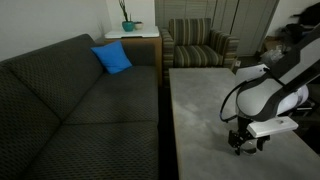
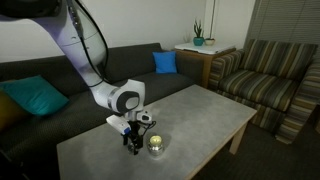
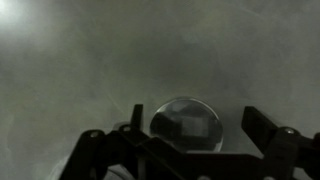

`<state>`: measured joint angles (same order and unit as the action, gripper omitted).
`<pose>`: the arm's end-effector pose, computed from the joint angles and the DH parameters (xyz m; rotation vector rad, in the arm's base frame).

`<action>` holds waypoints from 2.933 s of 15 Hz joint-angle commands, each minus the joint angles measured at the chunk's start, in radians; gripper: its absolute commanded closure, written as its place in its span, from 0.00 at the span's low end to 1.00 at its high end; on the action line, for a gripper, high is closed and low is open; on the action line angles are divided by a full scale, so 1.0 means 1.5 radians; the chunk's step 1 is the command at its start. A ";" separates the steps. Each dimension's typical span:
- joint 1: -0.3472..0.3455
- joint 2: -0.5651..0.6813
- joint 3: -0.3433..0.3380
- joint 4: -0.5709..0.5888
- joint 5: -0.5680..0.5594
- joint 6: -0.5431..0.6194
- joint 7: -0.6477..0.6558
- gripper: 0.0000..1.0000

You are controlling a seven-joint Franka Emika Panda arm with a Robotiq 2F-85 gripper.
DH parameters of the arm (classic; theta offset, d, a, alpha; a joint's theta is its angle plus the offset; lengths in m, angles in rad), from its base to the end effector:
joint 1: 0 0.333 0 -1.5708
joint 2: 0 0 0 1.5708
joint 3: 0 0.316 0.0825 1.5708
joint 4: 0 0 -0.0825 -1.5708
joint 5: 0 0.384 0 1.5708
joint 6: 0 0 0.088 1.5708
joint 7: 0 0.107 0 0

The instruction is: Use the silver lid to cover the silver tin

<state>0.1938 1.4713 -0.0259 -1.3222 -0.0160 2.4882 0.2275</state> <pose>0.5748 0.0979 -0.1788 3.0132 -0.0392 -0.4432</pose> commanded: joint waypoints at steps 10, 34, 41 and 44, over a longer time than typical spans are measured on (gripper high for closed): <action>-0.043 -0.003 0.023 -0.046 0.023 0.078 -0.027 0.00; -0.034 0.041 0.026 0.031 0.067 0.047 0.012 1.00; -0.033 0.030 0.017 0.025 0.072 0.030 0.034 0.67; -0.037 0.037 0.013 0.037 0.070 0.018 0.032 0.45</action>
<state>0.1408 1.4580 0.0241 -1.3244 0.0882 2.4905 0.2702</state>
